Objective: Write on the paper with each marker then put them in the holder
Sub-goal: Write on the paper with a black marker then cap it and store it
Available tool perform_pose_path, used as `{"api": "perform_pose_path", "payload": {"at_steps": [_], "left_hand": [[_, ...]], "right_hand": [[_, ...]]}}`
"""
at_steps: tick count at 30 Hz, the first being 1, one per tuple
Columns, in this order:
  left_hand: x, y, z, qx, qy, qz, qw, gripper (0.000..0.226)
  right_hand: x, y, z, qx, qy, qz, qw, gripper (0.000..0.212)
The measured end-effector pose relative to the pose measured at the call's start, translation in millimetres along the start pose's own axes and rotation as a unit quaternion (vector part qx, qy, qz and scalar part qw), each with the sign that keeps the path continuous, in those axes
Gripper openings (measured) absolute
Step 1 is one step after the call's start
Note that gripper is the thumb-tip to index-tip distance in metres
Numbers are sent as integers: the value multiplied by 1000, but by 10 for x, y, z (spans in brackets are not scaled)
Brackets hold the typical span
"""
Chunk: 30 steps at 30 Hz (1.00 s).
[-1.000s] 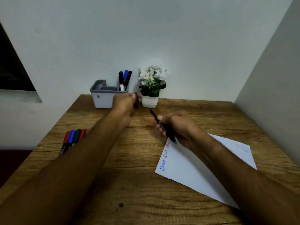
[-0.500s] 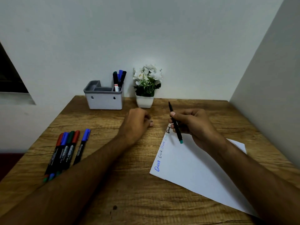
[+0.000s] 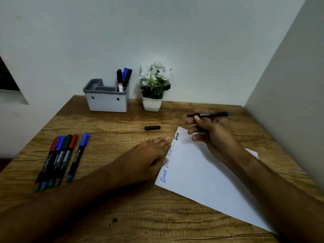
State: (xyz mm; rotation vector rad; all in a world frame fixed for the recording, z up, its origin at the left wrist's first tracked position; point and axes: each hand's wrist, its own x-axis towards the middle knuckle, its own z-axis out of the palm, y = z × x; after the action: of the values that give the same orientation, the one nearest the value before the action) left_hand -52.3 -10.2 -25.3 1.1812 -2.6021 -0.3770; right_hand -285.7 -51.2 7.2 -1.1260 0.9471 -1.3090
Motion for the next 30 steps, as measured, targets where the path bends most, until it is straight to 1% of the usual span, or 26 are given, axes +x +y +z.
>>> {"api": "perform_pose_path", "payload": {"at_steps": [3, 6, 10, 13, 16, 19, 23, 25, 30], "left_hand": [[-22, -31, 16, 8, -30, 0, 1000, 54], [-67, -63, 47, 29, -44, 15, 998, 55], [-114, -85, 51, 45, -67, 34, 996, 54], [-123, -82, 32, 44, -86, 42, 994, 55], [-125, -80, 31, 43, -101, 41, 993, 55], [-128, -96, 35, 39, -102, 41, 993, 54], [-132, -118, 54, 35, -95, 47, 994, 56], [-130, -139, 78, 34, -95, 49, 994, 56], [-117, -160, 97, 30, -88, 55, 994, 68]], "right_hand": [[-100, 41, -22, -59, -10, -24, 998, 12], [-245, 77, -58, -132, -26, -60, 989, 19], [-312, 125, -121, -196, -5, -83, 977, 3], [-247, 166, -166, -214, 21, -87, 973, 12], [-165, 179, -150, -227, 19, -94, 969, 17], [-75, 237, -122, -267, 21, -108, 957, 23], [17, 345, -163, -332, 7, -127, 935, 14], [47, 368, -170, -344, 3, -131, 930, 9], [76, 391, -172, -355, -1, -149, 923, 10]]}}
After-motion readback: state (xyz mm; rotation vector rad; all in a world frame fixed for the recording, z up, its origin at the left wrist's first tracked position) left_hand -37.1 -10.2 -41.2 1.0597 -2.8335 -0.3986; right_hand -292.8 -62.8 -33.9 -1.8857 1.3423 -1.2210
